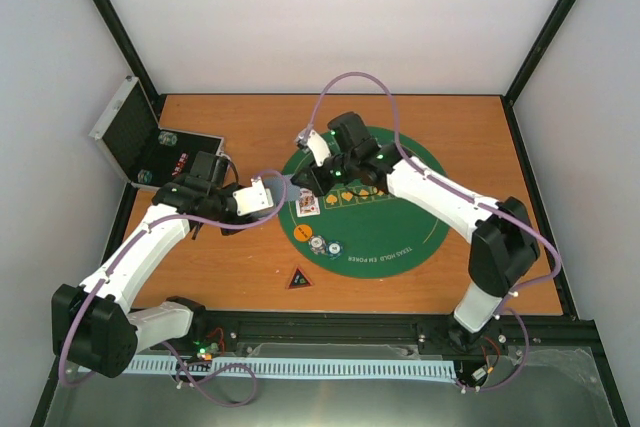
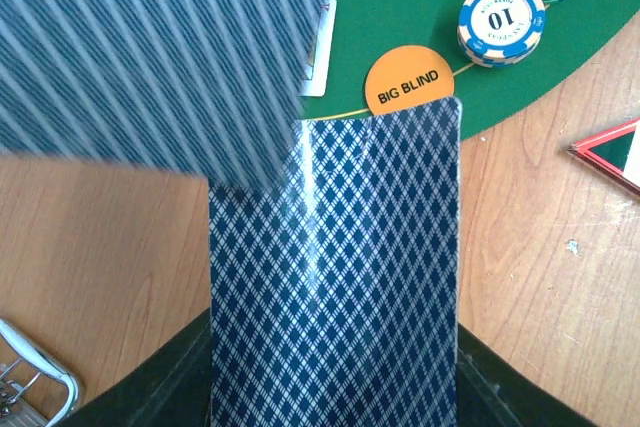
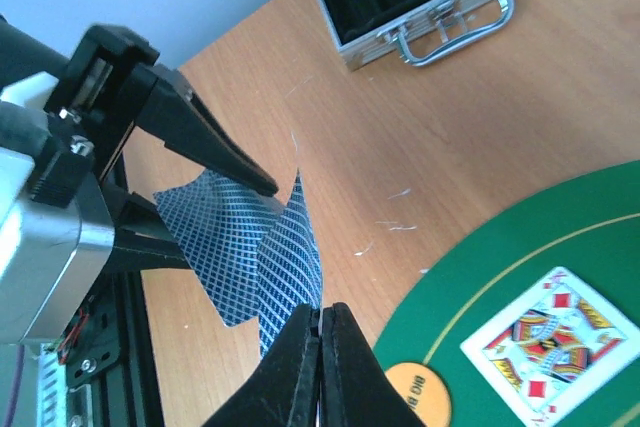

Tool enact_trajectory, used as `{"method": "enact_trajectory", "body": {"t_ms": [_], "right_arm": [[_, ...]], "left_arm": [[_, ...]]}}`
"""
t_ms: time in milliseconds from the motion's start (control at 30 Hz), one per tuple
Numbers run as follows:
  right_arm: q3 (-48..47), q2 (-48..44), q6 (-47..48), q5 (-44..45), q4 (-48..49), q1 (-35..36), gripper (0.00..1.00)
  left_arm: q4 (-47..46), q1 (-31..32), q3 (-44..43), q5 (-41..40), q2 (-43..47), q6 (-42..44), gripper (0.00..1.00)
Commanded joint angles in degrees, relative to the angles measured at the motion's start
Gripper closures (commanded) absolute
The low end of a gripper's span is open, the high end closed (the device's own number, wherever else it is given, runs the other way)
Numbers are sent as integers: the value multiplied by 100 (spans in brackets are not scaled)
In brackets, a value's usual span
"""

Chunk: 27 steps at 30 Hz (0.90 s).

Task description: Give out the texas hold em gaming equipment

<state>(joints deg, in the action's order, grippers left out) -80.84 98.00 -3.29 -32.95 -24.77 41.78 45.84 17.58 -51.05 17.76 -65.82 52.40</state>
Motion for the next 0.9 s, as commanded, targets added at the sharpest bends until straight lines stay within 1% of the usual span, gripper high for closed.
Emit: {"method": "enact_trajectory", "body": {"t_ms": [0,67,200,267,333,467,600,767,867], "right_arm": [[45,-530,143,430,-116,-219,97],[154,-786,298,1233,-184,-309,97],[529,-1166,985,3244,-170,-325,97],[795,-1179,1486,3863,2,-320,97],[949,-1054,2186,4156,221,-324,97],[914,-539,3063,4670,741,-319,97],[1043,-56,3957,4685,1702,-313,97],[1166,461,4198,4993,2208,-251,97],[1459,683,4369,5130,2167,-126,97]], "left_arm": [[-85,-10,-20,56,69,45,52],[-97,-15,-4,48,78,42,52],[-126,-14,23,44,88,43,52],[-145,-12,16,64,88,42,52],[-155,-15,4,91,83,38,52],[-146,-12,-44,87,76,-9,52],[-125,-15,-60,140,87,-31,52],[-94,-13,-68,115,115,-38,52],[-98,-9,-46,100,131,-20,52]]}}
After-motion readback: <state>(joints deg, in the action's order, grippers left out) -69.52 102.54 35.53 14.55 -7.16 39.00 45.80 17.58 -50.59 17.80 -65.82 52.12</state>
